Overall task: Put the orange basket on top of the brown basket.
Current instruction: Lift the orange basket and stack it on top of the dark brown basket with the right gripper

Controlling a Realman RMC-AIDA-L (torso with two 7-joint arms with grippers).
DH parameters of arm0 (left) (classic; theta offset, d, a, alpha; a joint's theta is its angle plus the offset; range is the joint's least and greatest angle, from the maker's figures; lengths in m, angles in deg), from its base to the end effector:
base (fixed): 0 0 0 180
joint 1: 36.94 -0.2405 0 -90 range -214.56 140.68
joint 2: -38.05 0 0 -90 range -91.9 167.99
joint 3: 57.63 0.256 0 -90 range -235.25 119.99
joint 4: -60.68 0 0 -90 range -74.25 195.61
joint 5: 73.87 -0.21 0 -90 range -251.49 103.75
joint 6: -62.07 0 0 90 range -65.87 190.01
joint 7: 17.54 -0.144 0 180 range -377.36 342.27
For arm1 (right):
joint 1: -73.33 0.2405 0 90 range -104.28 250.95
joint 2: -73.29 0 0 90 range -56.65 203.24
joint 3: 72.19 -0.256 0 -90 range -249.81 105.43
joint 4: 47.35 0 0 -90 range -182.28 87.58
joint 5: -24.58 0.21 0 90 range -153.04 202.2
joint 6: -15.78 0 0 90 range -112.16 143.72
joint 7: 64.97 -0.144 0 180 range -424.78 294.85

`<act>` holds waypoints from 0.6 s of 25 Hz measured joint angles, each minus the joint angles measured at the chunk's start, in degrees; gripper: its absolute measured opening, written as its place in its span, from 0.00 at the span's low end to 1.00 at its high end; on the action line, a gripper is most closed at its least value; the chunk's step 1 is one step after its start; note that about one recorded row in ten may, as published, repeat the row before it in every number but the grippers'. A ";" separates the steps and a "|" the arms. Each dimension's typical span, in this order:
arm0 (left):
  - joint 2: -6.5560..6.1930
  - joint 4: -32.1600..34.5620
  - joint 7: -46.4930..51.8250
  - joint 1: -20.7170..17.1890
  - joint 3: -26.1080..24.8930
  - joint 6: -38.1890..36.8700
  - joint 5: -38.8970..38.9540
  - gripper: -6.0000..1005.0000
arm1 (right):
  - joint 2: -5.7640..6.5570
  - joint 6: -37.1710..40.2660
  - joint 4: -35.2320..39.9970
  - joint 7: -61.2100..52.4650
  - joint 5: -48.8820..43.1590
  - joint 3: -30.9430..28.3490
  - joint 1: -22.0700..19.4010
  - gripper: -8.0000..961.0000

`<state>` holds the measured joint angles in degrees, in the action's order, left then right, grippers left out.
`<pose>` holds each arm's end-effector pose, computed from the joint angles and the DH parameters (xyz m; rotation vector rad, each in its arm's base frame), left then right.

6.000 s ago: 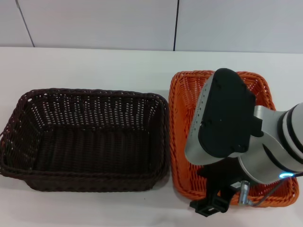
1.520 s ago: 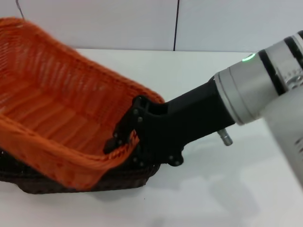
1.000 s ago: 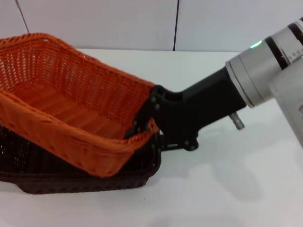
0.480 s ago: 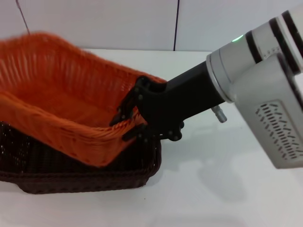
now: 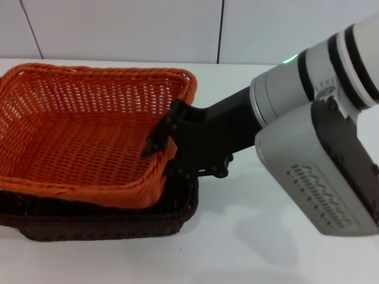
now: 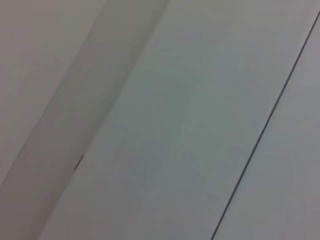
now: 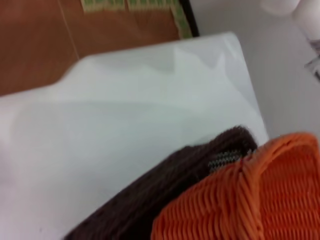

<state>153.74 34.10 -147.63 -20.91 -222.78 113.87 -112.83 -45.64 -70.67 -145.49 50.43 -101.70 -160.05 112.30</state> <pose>-0.4632 0.2613 0.1993 -0.7279 -0.8304 -0.8356 0.0226 0.3067 -0.0179 -2.4310 -1.7865 -0.1625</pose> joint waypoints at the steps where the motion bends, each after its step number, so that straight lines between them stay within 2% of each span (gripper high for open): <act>1: -0.01 -0.01 0.00 0.01 0.00 0.18 0.00 0.51 | -0.04 0.26 -1.42 -1.33 -1.49 0.83 -0.55 0.34; 4: -0.01 -0.02 -0.02 0.02 0.00 0.35 0.02 0.51 | -0.14 1.45 -3.96 -5.30 -5.23 3.66 -1.76 0.34; 7: -0.09 0.10 -0.77 0.07 0.00 0.43 0.26 0.51 | -0.19 3.22 -8.09 -7.48 -7.70 5.96 -4.93 0.34; 15: -0.12 -0.05 -0.79 -0.29 0.00 2.37 0.75 0.51 | -0.25 8.72 -13.63 -11.19 -12.34 6.97 -10.49 0.34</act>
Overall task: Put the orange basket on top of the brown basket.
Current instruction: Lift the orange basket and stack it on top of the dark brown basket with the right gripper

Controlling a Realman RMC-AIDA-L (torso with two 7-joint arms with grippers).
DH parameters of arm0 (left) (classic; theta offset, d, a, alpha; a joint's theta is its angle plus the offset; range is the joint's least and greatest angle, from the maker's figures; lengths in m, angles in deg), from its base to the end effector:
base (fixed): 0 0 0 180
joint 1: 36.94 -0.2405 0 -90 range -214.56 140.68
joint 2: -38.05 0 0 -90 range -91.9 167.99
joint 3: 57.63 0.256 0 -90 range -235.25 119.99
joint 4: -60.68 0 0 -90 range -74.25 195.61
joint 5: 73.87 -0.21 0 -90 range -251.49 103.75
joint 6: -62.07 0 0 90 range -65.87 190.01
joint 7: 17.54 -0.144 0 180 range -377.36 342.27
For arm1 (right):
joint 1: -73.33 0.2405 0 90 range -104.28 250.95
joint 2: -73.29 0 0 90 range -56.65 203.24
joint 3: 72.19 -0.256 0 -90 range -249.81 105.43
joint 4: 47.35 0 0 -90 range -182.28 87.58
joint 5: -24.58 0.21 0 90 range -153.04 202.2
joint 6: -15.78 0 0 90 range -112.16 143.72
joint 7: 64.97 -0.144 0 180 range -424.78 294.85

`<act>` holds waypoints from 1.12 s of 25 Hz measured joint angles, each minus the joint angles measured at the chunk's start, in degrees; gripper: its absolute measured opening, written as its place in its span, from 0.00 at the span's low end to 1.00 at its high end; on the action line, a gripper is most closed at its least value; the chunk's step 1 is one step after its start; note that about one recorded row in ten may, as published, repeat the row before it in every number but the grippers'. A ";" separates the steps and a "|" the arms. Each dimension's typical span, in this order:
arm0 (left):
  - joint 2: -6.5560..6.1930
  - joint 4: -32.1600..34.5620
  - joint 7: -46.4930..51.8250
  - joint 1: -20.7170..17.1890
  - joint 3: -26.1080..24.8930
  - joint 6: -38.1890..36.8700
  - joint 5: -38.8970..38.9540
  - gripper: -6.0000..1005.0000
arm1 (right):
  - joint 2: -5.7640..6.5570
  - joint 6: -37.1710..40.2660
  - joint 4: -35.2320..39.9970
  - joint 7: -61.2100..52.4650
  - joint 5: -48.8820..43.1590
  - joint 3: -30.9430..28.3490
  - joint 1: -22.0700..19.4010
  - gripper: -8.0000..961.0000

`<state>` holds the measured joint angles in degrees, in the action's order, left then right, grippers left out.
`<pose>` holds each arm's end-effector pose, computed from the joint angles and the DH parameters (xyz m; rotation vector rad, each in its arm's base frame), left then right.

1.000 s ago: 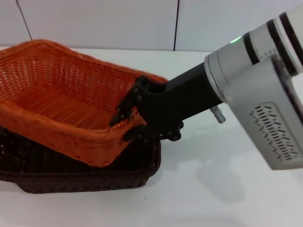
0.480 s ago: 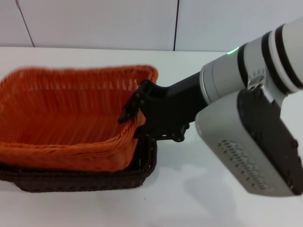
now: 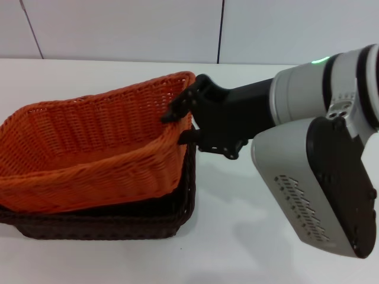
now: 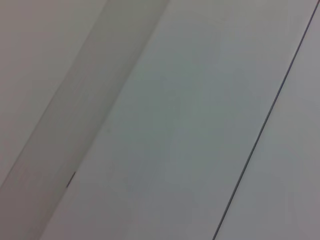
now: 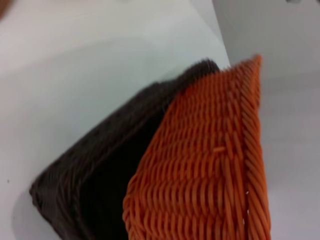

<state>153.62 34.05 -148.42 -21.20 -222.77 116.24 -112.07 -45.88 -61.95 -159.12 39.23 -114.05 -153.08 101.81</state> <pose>-0.4594 0.2590 0.2040 -0.7334 -0.7863 -0.8471 0.0295 0.2942 -0.0051 -2.3048 -1.5406 -0.3058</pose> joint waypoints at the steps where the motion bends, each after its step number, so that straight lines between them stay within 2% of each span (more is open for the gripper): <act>1: 0.00 -0.01 0.00 -0.03 0.00 0.24 0.15 0.51 | 0.00 0.45 -0.75 -0.53 -0.65 0.21 -0.96 0.34; 3: 0.00 0.00 0.00 -0.07 0.00 0.74 0.47 0.51 | 0.00 1.54 -1.66 -1.71 -2.03 1.02 -3.02 0.34; 8: 0.03 -0.01 0.00 -0.21 0.00 2.44 0.68 0.51 | 0.00 2.65 0.51 -3.63 -4.23 2.99 -3.47 0.34; 12: 0.13 -0.01 0.01 -0.34 0.00 3.73 0.77 0.51 | -0.10 5.26 5.85 -4.69 -6.34 6.77 -1.00 0.34; 15: 0.16 -0.01 0.01 -0.34 0.00 3.92 0.80 0.51 | -0.12 6.72 6.87 -5.15 -6.88 8.17 0.22 0.34; 17: 0.24 0.13 -0.05 -0.36 0.00 4.59 0.88 0.51 | -0.11 9.56 7.75 -6.11 -8.43 10.37 1.39 0.36; 21: 0.42 0.20 -0.37 -0.44 0.00 6.00 1.01 0.51 | -0.05 10.43 7.57 -6.72 -9.26 11.75 1.52 0.41; 26: 0.49 0.10 -0.58 -0.61 0.00 6.42 1.23 0.51 | -0.10 11.77 5.89 -8.92 -13.08 15.18 -0.86 0.52; 28: 0.49 0.10 -0.59 -0.74 0.00 6.49 1.26 0.51 | -0.09 11.95 3.84 -10.14 -14.44 16.50 -2.51 0.52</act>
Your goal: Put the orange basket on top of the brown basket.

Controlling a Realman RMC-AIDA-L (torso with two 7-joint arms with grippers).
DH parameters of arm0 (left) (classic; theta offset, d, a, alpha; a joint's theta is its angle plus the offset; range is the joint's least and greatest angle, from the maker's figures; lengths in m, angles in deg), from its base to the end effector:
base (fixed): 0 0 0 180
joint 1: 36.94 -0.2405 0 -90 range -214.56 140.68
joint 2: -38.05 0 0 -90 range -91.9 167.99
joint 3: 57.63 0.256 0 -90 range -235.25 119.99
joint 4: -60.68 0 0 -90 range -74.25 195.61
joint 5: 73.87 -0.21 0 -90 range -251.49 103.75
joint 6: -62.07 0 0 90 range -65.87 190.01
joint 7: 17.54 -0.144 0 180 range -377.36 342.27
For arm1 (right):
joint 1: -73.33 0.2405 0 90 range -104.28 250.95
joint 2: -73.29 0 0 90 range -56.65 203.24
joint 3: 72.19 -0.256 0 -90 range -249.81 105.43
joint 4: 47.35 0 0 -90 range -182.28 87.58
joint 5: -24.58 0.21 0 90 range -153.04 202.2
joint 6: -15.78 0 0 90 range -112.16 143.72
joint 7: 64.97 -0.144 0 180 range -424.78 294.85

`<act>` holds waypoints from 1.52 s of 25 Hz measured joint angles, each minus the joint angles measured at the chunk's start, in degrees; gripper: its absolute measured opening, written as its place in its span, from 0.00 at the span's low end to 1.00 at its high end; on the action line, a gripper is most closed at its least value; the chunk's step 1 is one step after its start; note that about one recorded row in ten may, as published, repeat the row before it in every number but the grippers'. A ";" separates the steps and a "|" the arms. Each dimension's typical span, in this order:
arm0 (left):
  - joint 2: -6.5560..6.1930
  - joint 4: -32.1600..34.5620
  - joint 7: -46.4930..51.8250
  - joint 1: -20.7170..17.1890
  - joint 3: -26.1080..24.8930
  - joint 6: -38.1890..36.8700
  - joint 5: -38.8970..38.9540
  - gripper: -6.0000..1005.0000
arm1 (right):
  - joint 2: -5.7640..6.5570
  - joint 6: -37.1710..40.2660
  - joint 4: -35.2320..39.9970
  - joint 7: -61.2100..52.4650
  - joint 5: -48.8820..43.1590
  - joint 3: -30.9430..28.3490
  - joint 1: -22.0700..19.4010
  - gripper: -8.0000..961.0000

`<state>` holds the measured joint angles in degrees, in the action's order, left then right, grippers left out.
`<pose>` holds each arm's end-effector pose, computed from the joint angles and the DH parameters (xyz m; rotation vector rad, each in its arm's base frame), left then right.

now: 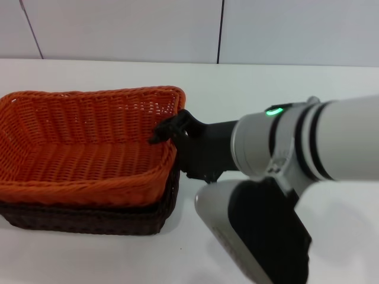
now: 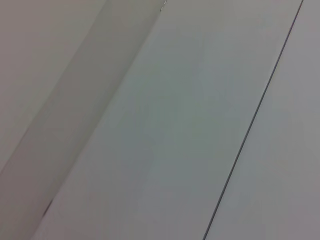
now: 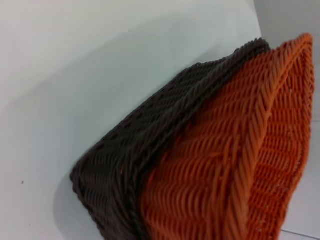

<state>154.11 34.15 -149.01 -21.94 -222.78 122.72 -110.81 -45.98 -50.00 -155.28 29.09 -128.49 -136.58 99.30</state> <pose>-0.4480 0.2526 0.2068 -0.7477 -0.6944 -0.8986 0.0400 0.2838 -0.0555 -2.2753 -1.5112 -0.4322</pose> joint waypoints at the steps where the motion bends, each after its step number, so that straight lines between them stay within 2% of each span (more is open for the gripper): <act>1: -0.01 -0.02 -0.01 -0.14 0.01 0.04 0.00 0.51 | 0.01 -0.23 -1.84 -0.71 -0.19 0.53 -1.39 0.52; 4: -0.13 -0.06 -0.01 -0.33 0.01 0.21 0.00 0.51 | 0.07 -2.17 -8.07 -3.21 -0.48 1.29 -6.28 0.52; 7: -0.39 -0.06 -0.02 -0.69 0.01 0.40 0.03 0.51 | 0.04 -2.41 -9.27 -4.95 -2.49 2.21 -8.08 0.52; 9: -0.43 -0.18 0.07 -0.97 0.00 0.61 0.07 0.51 | -0.01 0.00 -9.16 -8.63 -7.85 4.00 -9.58 0.52; 17: -0.40 0.27 0.41 -1.22 0.00 0.99 0.15 0.51 | -0.01 7.42 -8.31 -15.00 -13.69 4.38 -10.43 0.52; 23: -0.53 0.89 0.41 -1.37 0.06 0.84 0.06 0.51 | -0.11 13.30 -7.12 -16.49 -14.30 0.80 -9.98 0.52; 24: -0.53 0.91 0.41 -1.39 0.08 0.84 0.05 0.51 | -0.10 18.75 -4.68 -16.47 -14.30 -0.11 -9.64 0.52; 25: -0.53 0.91 0.41 -1.39 0.08 0.84 0.05 0.51 | -0.10 18.75 -4.68 -16.47 -14.30 -0.11 -9.64 0.52; 28: -0.53 1.15 0.43 -1.26 0.10 0.71 0.11 0.51 | -0.07 30.14 0.58 -16.89 -14.26 -0.80 -8.95 0.52; 29: -0.53 1.15 0.43 -1.26 0.10 0.71 0.11 0.51 | -0.02 38.22 4.51 -18.02 -14.04 -1.18 -8.25 0.52; 30: -0.53 1.15 0.43 -1.26 0.10 0.71 0.11 0.51 | -0.02 38.22 4.51 -18.02 -14.04 -1.18 -8.25 0.52; 32: -0.53 1.21 0.41 -0.85 0.09 0.69 -0.06 0.51 | 0.12 46.93 9.08 -19.94 -13.25 -1.65 -7.06 0.52; 33: -0.54 1.20 0.41 -0.81 0.09 0.68 -0.16 0.51 | 0.18 50.93 11.35 -20.67 -12.56 -1.84 -6.45 0.52; 34: -0.54 1.20 0.41 -0.81 0.09 0.68 -0.16 0.51 | 0.18 59.09 15.51 -21.30 -10.41 -2.20 -5.38 0.52; 35: -0.54 1.18 0.41 -0.78 0.14 0.68 -0.26 0.51 | 0.18 59.09 15.51 -21.30 -10.41 -2.20 -5.38 0.52; 38: -0.71 1.20 0.40 -0.76 0.51 0.66 -0.61 0.51 | 0.14 72.26 21.82 -21.58 -4.31 -2.30 -4.02 0.52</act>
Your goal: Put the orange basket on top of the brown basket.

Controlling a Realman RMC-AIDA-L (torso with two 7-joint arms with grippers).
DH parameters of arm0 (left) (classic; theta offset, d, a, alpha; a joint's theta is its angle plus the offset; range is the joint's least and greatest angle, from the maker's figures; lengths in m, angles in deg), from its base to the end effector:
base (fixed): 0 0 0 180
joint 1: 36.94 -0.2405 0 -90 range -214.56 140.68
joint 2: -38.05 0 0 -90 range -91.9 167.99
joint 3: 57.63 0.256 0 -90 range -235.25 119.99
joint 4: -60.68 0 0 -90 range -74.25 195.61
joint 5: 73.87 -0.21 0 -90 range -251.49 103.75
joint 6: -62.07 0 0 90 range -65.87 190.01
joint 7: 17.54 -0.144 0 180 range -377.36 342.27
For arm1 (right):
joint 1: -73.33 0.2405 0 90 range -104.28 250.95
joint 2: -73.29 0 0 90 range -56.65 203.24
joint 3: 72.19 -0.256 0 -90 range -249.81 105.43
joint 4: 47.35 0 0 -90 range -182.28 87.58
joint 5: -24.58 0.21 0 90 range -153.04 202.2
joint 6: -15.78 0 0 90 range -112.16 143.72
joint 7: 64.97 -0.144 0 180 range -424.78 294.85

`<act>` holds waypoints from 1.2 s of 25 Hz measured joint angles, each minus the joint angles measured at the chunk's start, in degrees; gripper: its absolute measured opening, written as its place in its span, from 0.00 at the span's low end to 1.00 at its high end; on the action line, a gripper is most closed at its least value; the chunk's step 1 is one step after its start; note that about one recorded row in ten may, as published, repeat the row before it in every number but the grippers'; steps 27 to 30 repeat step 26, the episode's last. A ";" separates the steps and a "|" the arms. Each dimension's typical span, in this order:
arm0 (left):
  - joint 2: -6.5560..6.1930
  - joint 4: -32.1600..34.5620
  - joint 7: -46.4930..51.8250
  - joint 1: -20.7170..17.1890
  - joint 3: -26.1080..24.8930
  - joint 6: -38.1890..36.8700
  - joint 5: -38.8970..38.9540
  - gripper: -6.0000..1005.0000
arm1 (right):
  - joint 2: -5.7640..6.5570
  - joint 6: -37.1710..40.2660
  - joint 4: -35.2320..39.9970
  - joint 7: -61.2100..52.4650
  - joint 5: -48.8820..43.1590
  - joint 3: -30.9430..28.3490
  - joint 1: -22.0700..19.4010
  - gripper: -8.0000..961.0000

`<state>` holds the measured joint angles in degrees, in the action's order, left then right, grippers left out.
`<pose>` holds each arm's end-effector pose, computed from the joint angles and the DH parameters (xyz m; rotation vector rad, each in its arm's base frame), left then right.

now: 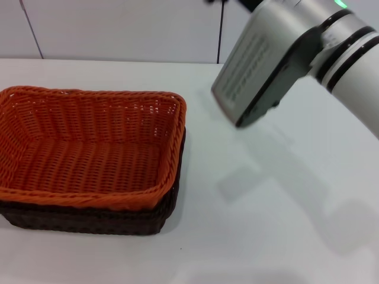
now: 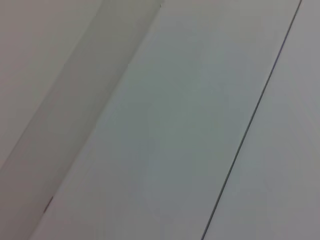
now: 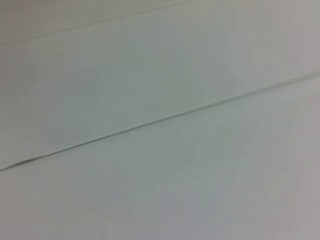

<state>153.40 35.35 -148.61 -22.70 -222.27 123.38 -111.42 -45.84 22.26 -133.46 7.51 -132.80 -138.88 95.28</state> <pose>-0.4513 0.2485 0.2057 -0.7629 -0.7036 -0.8921 0.0320 0.3654 -0.0056 -1.6764 -0.8330 0.1902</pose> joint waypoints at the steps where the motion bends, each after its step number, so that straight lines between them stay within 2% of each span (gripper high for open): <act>1: 0.00 0.00 0.00 0.00 0.00 0.00 0.00 0.51 | 0.06 8.98 4.12 -0.30 5.66 0.91 1.22 0.52; 2: 0.00 0.00 0.00 0.00 0.00 0.00 0.00 0.51 | 0.06 8.98 4.12 -0.30 5.66 0.91 1.22 0.52; 5: -0.08 0.02 -0.07 0.13 1.08 -0.09 -0.74 0.51 | 0.07 21.27 10.59 -2.84 10.53 3.85 3.08 0.52; 6: -0.14 0.02 -0.07 0.16 1.62 -0.11 -0.76 0.51 | -0.06 30.06 15.92 -6.79 11.03 6.44 4.34 0.52; 7: -0.14 0.02 -0.07 0.16 1.62 -0.11 -0.76 0.51 | -0.06 30.06 15.92 -6.79 11.03 6.44 4.34 0.52; 10: -0.44 0.02 -0.06 0.30 5.22 -0.61 -0.80 0.51 | -0.25 40.57 22.66 -14.19 11.12 9.57 5.76 0.52; 11: -0.46 0.02 -0.06 0.33 5.87 -0.67 -0.82 0.51 | -0.35 46.33 26.39 -19.14 11.22 10.93 6.23 0.52; 12: -0.46 0.02 -0.06 0.33 5.87 -0.67 -0.82 0.51 | -0.35 46.33 26.39 -19.14 11.22 10.93 6.23 0.52; 17: -0.49 0.02 -0.07 0.36 8.69 -1.16 -0.87 0.51 | -0.49 57.04 32.60 -32.81 12.68 12.02 5.87 0.52; 21: -0.41 0.11 -0.36 0.24 9.95 -1.18 -0.87 0.51 | -0.42 62.41 36.06 -38.87 19.55 13.21 3.61 0.52; 24: -0.43 0.11 -0.39 0.22 10.00 -1.15 -0.86 0.51 | -0.49 63.82 37.07 -39.00 21.49 13.61 2.16 0.52; 26: -0.50 0.11 -0.40 0.22 10.00 -1.11 -0.86 0.51 | -0.53 66.41 38.44 -39.16 26.09 14.86 0.14 0.52; 30: -0.50 0.11 -0.40 0.22 10.00 -1.11 -0.86 0.51 | -0.53 66.41 38.44 -39.16 26.09 14.86 0.14 0.52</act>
